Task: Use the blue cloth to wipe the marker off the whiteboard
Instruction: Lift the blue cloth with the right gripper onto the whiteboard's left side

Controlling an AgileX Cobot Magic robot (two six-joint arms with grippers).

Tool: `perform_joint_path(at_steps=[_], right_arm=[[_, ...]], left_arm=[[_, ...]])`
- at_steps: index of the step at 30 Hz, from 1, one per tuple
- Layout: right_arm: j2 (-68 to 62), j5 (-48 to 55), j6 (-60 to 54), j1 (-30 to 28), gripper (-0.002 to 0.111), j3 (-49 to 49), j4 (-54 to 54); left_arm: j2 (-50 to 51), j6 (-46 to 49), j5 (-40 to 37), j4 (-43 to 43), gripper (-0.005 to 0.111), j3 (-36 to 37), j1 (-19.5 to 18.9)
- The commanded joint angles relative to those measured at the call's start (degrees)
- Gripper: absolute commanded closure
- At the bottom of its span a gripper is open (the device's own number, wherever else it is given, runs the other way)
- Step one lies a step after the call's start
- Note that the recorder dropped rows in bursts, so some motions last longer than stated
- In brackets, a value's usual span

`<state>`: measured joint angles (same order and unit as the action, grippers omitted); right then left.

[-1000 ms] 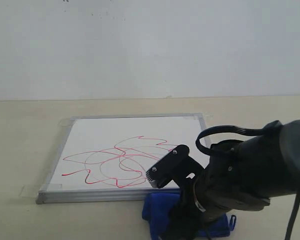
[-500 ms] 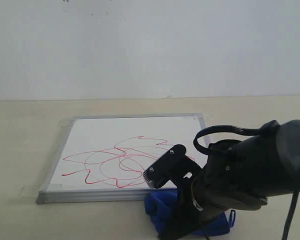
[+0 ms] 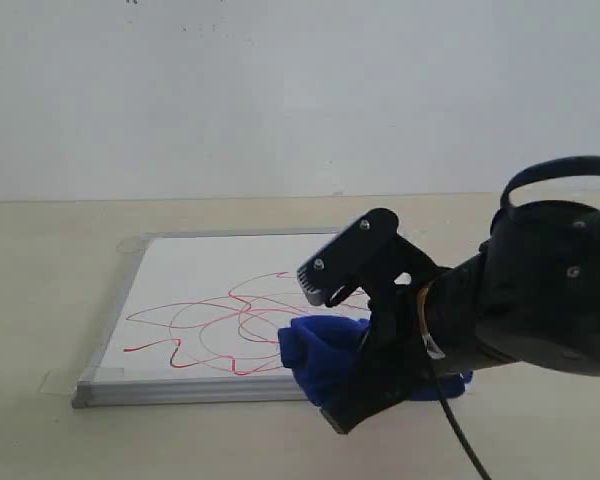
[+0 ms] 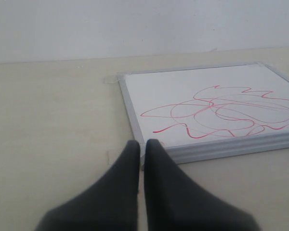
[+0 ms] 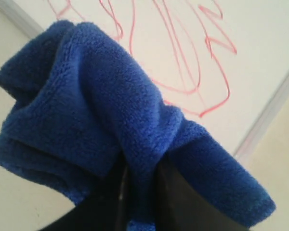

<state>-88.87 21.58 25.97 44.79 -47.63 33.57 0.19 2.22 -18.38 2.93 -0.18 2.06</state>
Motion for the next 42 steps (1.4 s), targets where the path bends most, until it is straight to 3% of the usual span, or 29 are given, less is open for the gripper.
perform_joint_path(at_steps=[1, 12, 18, 23, 35, 42], right_arm=[[0.08, -3.13, -2.33, -0.22, 0.109, -4.07, 0.41], [-10.81, -0.86, -4.90, -0.22, 0.109, -23.33, -4.62], [-18.65, 11.04, -26.48, -0.22, 0.109, -36.80, -23.77], [-25.87, 18.28, -37.40, -0.22, 0.109, -48.33, -35.50], [-44.82, 29.65, -37.48, -0.38, 0.109, -76.52, -38.93], [-53.52, 31.07, -35.27, -3.16, 0.109, -85.43, -48.35]], left_arm=[[-0.19, 0.26, 0.20, 0.67, 0.103, 0.18, 0.39], [-0.19, 0.26, 0.20, 0.67, 0.103, 0.18, 0.39], [-0.19, 0.26, 0.20, 0.67, 0.103, 0.18, 0.39], [-0.19, 0.26, 0.20, 0.67, 0.103, 0.18, 0.39], [-0.19, 0.26, 0.20, 0.67, 0.103, 0.18, 0.39], [-0.19, 0.26, 0.20, 0.67, 0.103, 0.18, 0.39]])
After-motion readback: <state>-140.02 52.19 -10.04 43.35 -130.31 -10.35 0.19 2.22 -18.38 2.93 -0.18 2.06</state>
